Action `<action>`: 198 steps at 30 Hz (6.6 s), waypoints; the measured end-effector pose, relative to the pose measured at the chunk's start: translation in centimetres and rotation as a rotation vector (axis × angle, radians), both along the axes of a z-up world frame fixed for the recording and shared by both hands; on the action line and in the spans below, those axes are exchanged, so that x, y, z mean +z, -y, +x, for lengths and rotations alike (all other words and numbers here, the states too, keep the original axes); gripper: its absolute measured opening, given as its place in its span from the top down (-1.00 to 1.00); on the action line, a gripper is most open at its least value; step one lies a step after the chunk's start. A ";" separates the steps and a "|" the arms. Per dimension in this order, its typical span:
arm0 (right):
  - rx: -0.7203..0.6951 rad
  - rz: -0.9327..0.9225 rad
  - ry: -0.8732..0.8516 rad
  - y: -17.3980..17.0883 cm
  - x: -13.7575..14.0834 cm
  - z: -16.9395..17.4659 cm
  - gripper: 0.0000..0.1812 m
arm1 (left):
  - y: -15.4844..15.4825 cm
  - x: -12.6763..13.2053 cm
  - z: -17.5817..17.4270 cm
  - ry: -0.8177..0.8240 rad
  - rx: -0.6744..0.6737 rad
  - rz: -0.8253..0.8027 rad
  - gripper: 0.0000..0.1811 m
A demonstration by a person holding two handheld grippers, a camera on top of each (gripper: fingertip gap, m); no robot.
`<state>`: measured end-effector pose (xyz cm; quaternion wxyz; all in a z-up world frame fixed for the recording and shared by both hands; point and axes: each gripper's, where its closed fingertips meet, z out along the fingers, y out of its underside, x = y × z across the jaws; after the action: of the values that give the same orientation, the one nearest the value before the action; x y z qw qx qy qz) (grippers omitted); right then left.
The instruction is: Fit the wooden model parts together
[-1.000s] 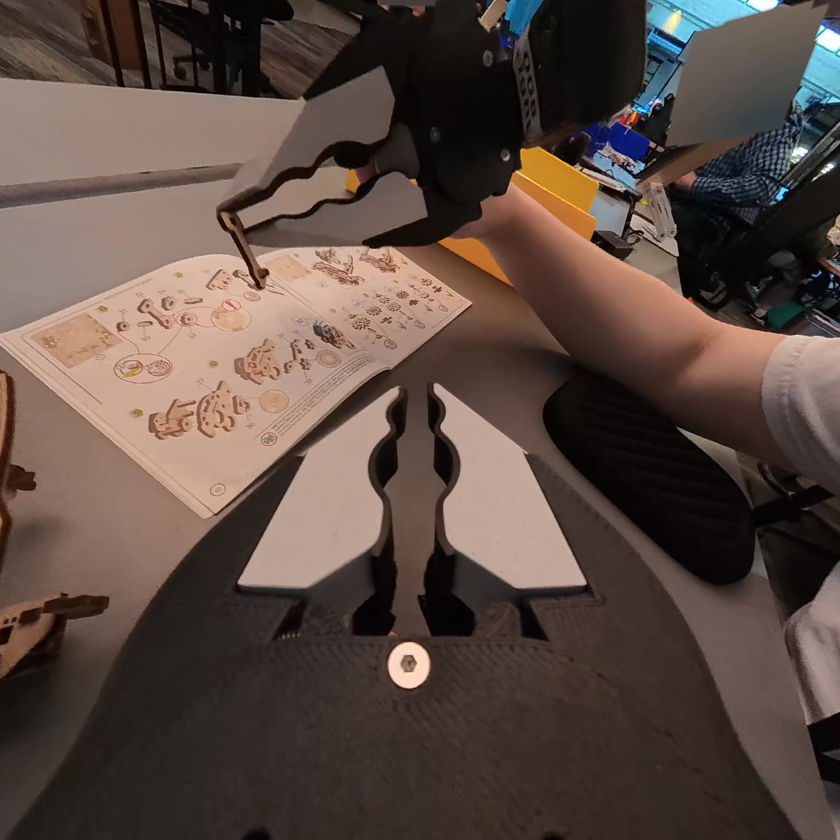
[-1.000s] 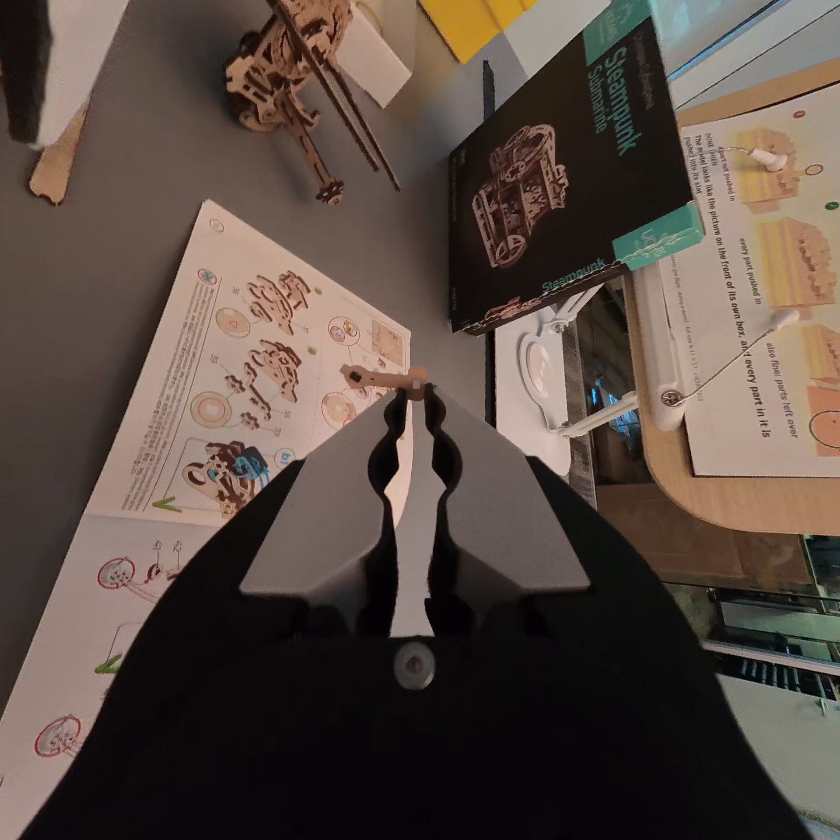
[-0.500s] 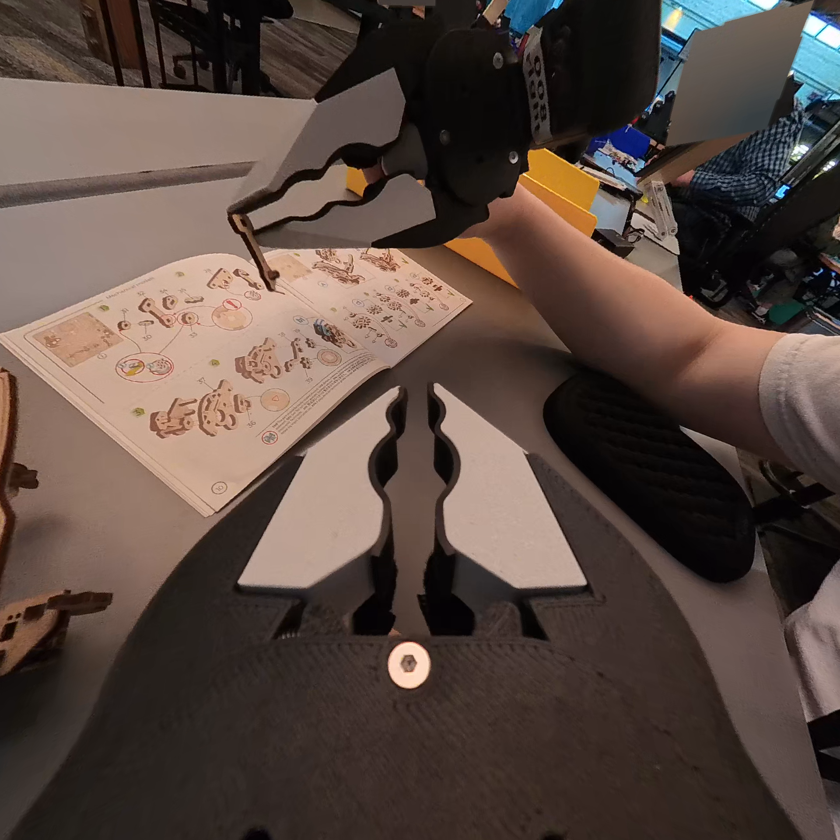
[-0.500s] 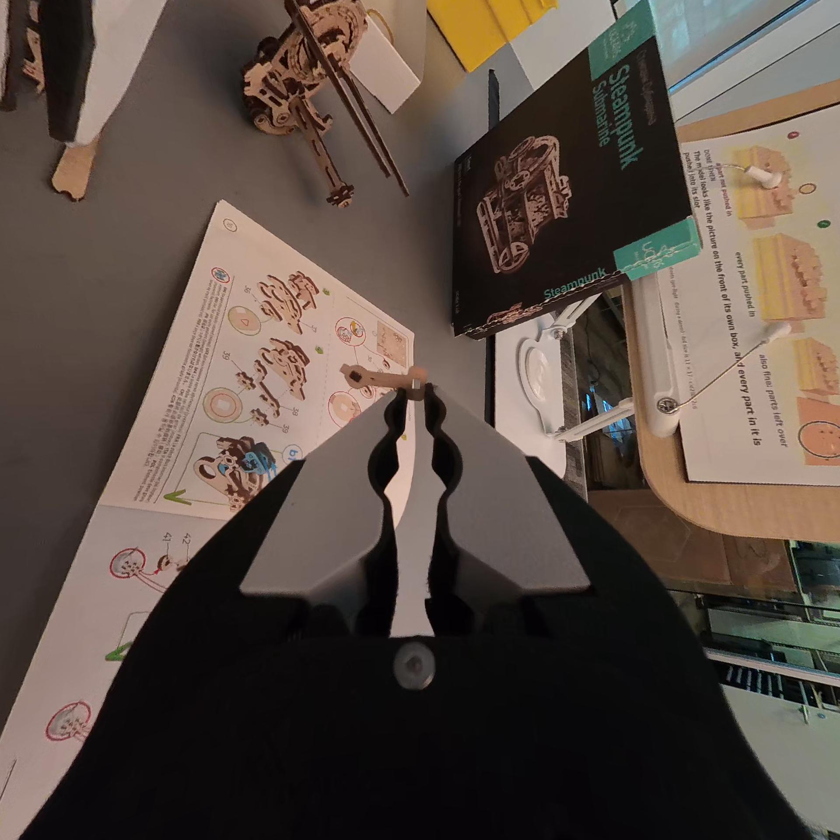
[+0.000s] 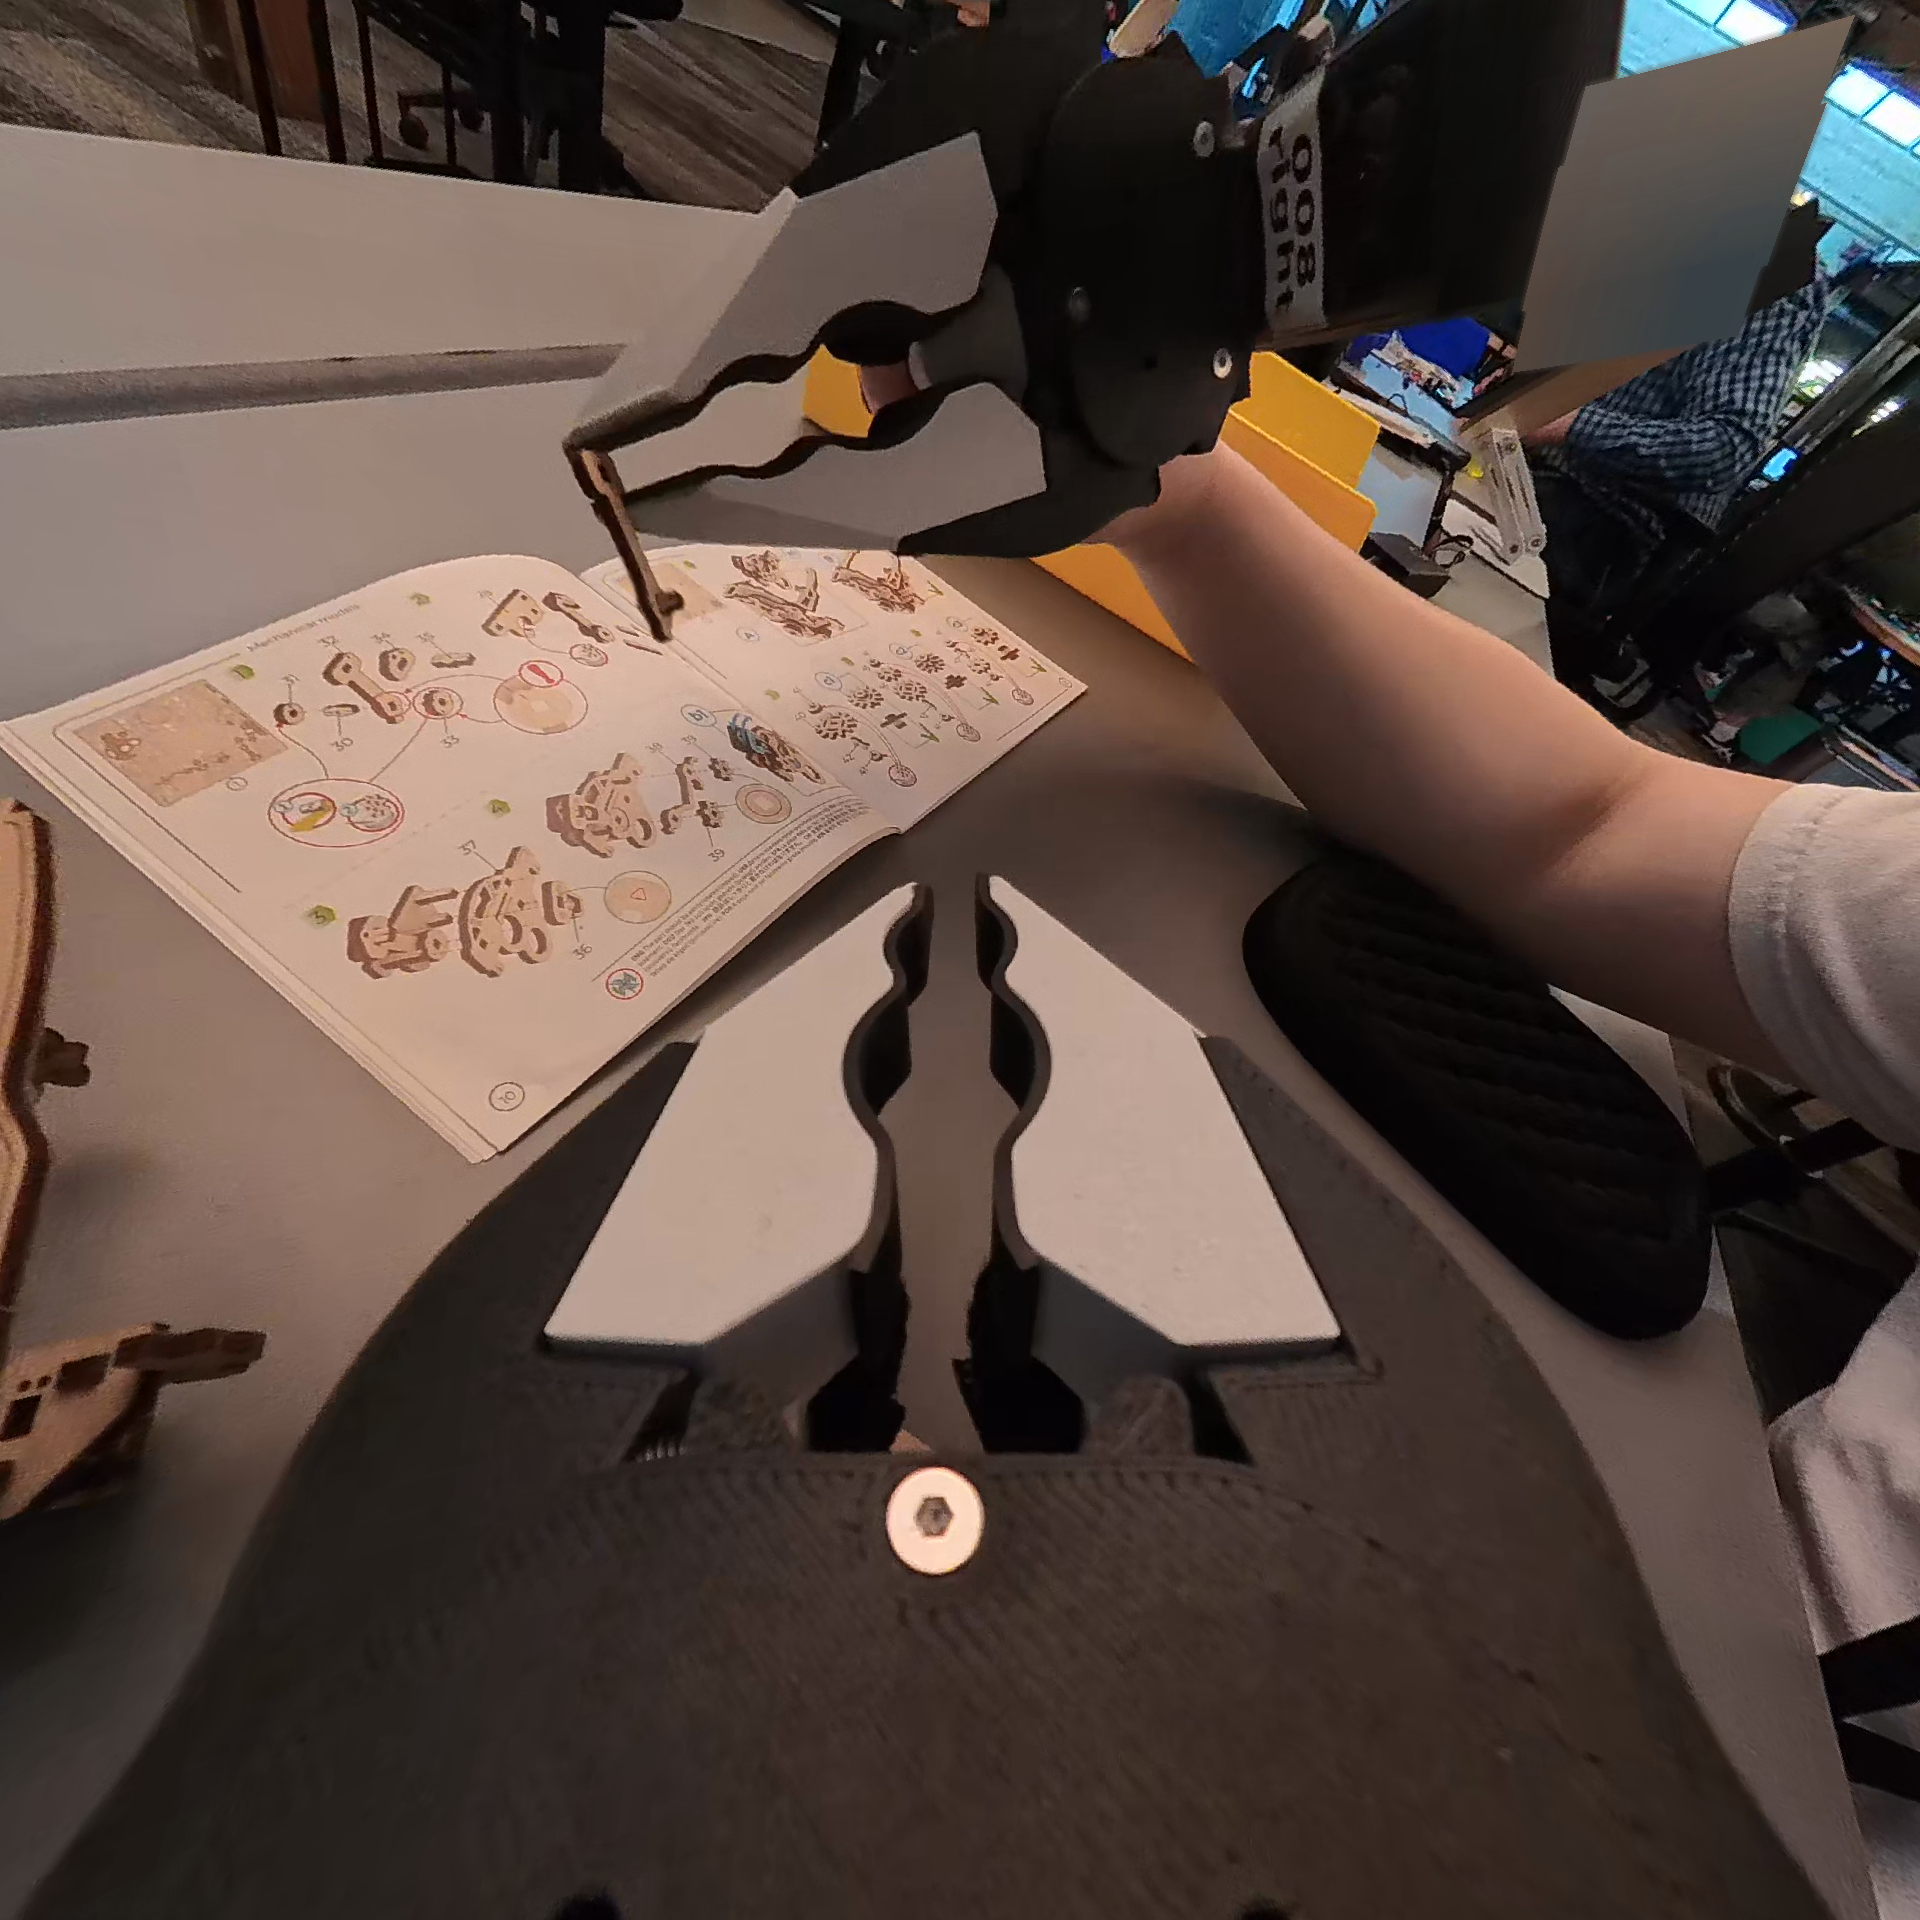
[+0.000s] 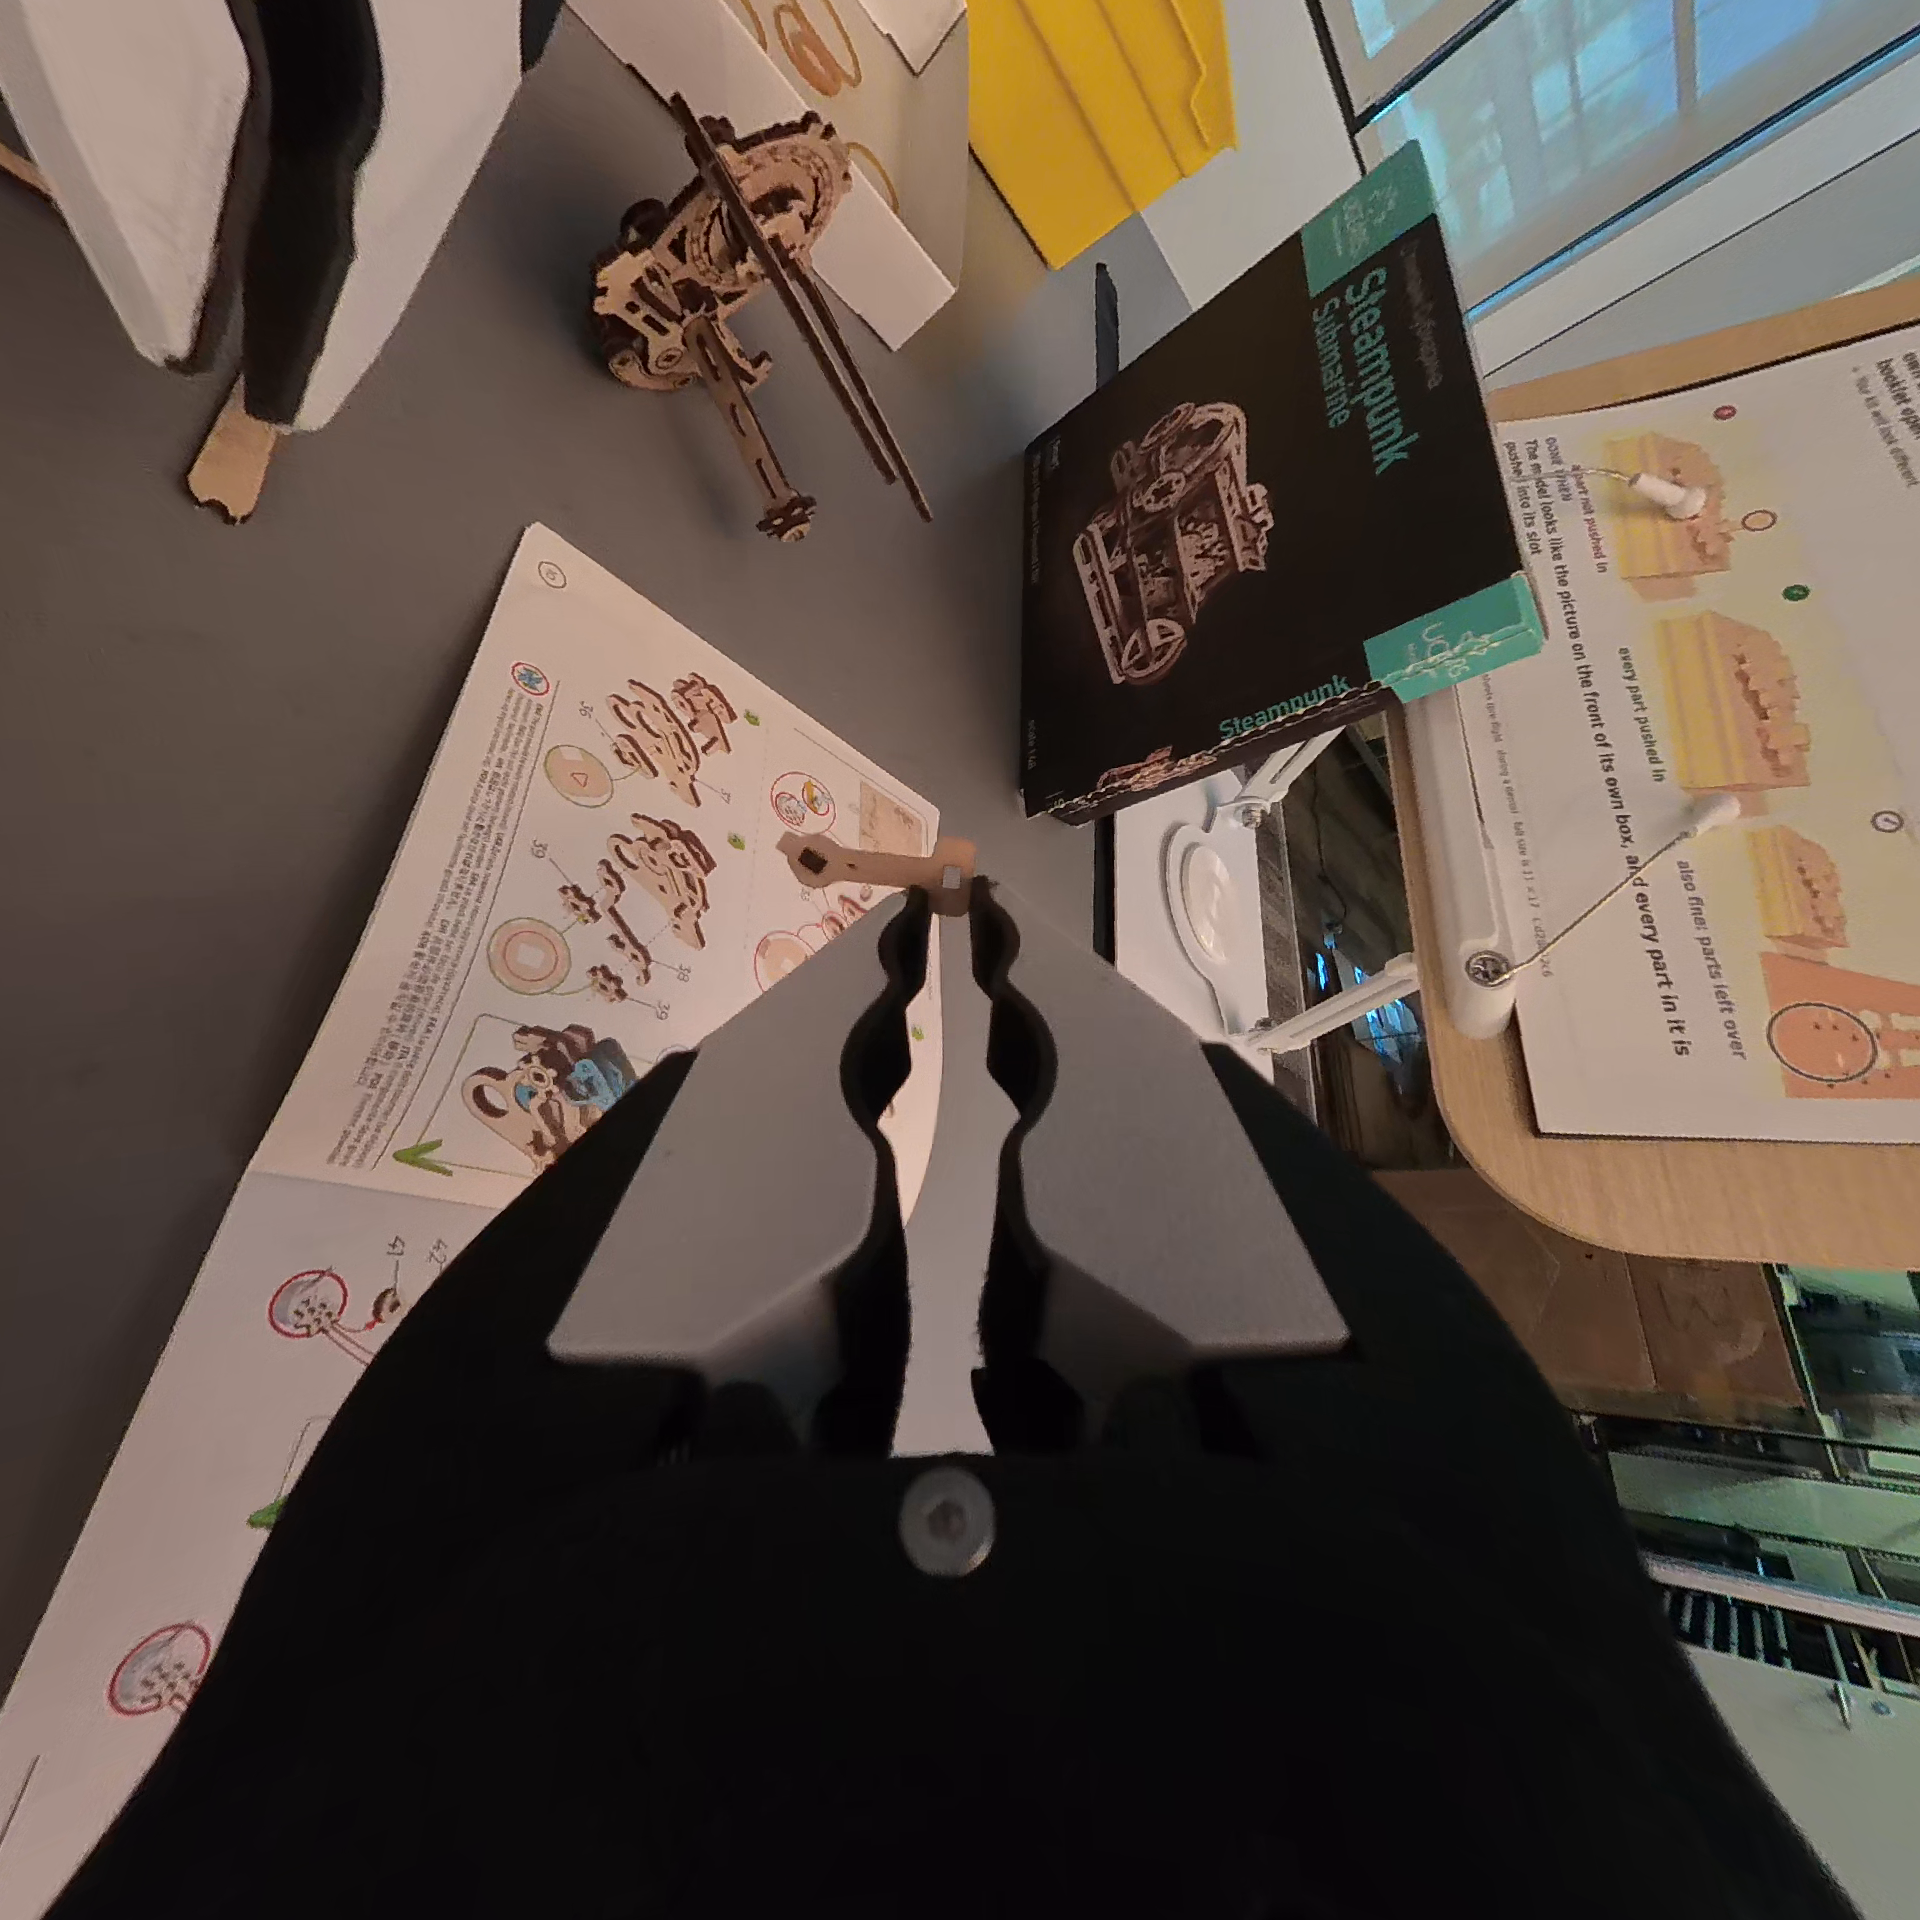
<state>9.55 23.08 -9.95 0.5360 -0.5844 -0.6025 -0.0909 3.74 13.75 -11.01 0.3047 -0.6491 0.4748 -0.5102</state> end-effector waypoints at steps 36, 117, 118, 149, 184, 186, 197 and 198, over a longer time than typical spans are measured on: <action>0.142 0.131 -0.195 3.9 1.7 -2.2 0.93 | -0.9 -0.3 -0.5 -0.025 0.024 -0.044 0.91; 0.044 0.202 -0.260 2.9 4.2 2.1 0.93 | 2.0 -2.1 -0.3 -0.141 -0.150 0.156 0.91; 0.044 0.202 -0.258 2.9 4.2 2.1 0.93 | 2.0 -2.1 -0.4 -0.143 -0.152 0.162 0.91; 0.019 0.151 -0.337 2.1 2.7 2.8 0.93 | 1.4 -2.4 -0.9 -0.153 -0.151 0.025 0.91; 0.034 0.075 -0.316 1.7 0.7 2.2 0.93 | -4.4 4.5 -2.8 0.179 0.149 0.025 0.92; 0.034 0.073 -0.318 1.7 0.7 2.3 0.93 | -4.4 4.4 -2.8 0.178 0.152 0.016 0.93; 0.035 0.053 -0.321 1.6 0.4 2.3 0.93 | -4.8 4.3 -2.9 0.167 0.170 0.040 0.94; 0.035 0.053 -0.322 1.6 0.4 2.3 0.93 | -4.9 4.2 -3.0 0.166 0.174 0.036 0.95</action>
<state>11.86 21.44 -9.55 0.6426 -0.5662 -0.5162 -0.0025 0.77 18.60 -6.77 0.3977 -0.6379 0.3989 -0.5252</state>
